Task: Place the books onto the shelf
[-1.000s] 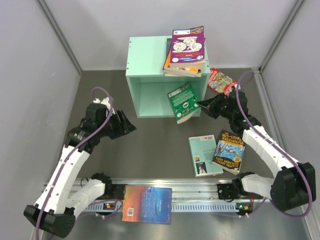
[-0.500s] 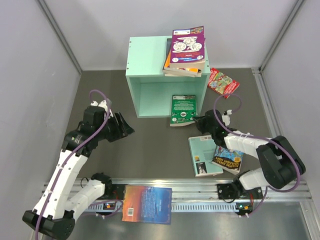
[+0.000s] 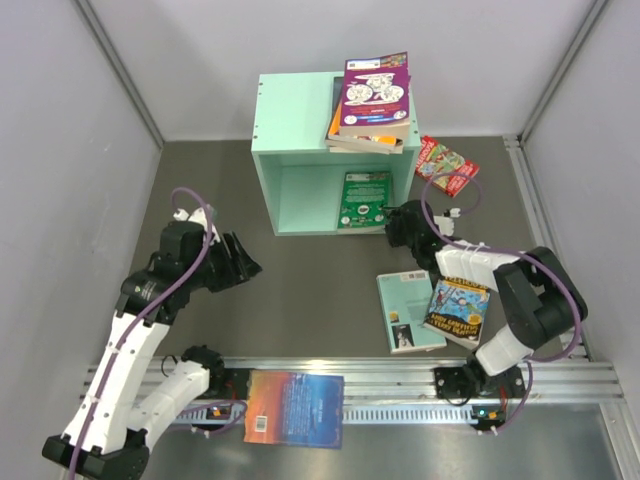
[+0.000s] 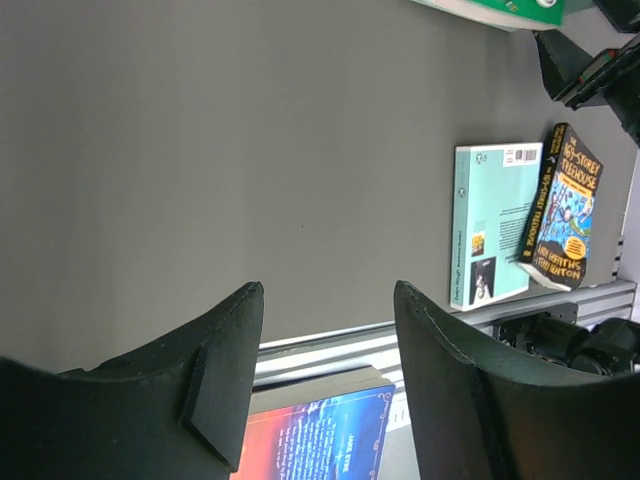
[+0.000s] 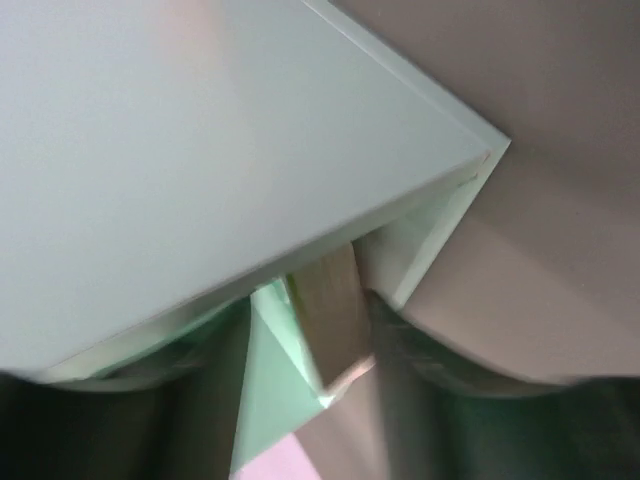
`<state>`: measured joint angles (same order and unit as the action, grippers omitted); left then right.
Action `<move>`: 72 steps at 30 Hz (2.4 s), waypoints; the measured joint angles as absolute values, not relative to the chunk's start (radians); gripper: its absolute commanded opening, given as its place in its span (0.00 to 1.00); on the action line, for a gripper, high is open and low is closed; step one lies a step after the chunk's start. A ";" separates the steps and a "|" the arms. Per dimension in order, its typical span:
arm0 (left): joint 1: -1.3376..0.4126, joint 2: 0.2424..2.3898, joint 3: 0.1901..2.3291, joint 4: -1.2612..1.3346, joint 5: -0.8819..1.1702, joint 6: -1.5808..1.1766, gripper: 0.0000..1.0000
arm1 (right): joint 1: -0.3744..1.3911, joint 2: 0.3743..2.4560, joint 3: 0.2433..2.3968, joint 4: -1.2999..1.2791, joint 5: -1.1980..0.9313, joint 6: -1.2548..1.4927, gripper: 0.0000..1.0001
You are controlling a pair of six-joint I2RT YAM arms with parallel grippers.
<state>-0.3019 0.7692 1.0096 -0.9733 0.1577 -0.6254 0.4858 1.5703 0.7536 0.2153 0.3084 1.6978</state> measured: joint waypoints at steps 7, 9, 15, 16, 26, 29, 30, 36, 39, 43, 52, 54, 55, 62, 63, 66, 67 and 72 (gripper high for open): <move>-0.302 0.765 1.010 -0.997 0.139 -0.624 0.61 | 0.455 1.566 0.746 0.197 0.302 1.734 0.90; -0.302 0.762 1.010 -0.997 0.138 -0.624 0.61 | 0.437 1.543 0.730 0.197 0.293 1.729 0.92; -0.302 0.762 0.999 -0.995 0.138 -0.624 0.60 | 0.377 1.391 0.667 0.163 0.242 1.653 0.92; -0.302 0.762 0.996 -0.995 0.138 -0.624 0.60 | 0.367 1.366 0.665 0.150 0.232 1.632 0.93; -0.302 0.792 0.994 -0.990 0.169 -0.596 0.66 | 0.167 1.026 0.680 -0.268 0.036 1.224 1.00; -0.302 0.816 0.986 -0.973 0.195 -0.595 0.65 | 0.103 1.026 0.738 -0.494 0.011 1.074 1.00; -0.302 0.824 0.980 -0.965 0.203 -0.595 0.65 | 0.102 1.055 0.768 -0.573 0.012 1.022 1.00; -0.302 0.881 0.962 -0.916 0.245 -0.594 0.62 | 0.183 1.350 0.954 -0.868 0.060 0.763 1.00; -0.303 0.913 0.962 -0.896 0.256 -0.587 0.62 | 0.215 1.421 0.993 -0.952 0.110 0.686 1.00; -0.303 0.914 0.962 -0.892 0.255 -0.576 0.62 | 0.218 1.455 1.031 -1.028 0.180 0.608 1.00; -0.303 0.780 0.927 -0.914 0.226 -0.578 0.62 | 0.226 1.618 1.035 -1.024 0.225 0.533 1.00; -0.303 0.760 0.925 -0.926 0.215 -0.578 0.63 | 0.232 1.645 1.036 -1.012 0.232 0.532 1.00; -0.303 0.754 0.925 -0.932 0.211 -0.577 0.62 | 0.234 1.659 1.036 -1.008 0.239 0.530 1.00; -0.303 0.759 0.926 -0.952 0.178 -0.576 0.63 | 0.270 1.739 1.063 -1.020 0.287 0.508 0.55; -0.303 0.762 0.925 -0.952 0.173 -0.576 0.63 | 0.275 1.742 1.060 -1.011 0.282 0.513 0.21; -0.303 0.769 0.925 -0.950 0.167 -0.576 0.63 | 0.296 1.747 1.060 -1.048 0.329 0.513 0.00; -0.303 0.773 0.925 -0.950 0.167 -0.576 0.63 | 0.300 1.745 1.059 -1.053 0.342 0.515 0.00; -0.303 0.814 0.925 -0.942 0.168 -0.575 0.62 | 0.300 1.747 1.051 -1.065 0.374 0.513 0.00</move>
